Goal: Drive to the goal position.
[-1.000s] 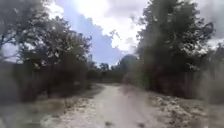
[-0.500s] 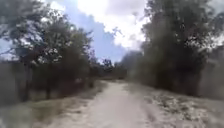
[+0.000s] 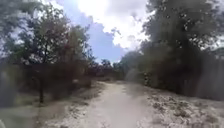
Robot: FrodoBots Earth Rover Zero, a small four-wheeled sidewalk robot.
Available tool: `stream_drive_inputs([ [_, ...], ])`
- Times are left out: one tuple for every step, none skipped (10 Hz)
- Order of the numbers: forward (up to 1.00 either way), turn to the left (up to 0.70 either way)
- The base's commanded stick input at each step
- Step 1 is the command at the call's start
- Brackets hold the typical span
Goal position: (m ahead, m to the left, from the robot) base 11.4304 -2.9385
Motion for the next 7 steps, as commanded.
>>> stream_drive_inputs([
  [0.85, 0.0],
  [0.85, 0.0],
  [0.85, 0.0],
  [0.85, -0.13],
  [0.85, -0.33],
  [0.85, -0.18],
  [0.85, 0.0],
])
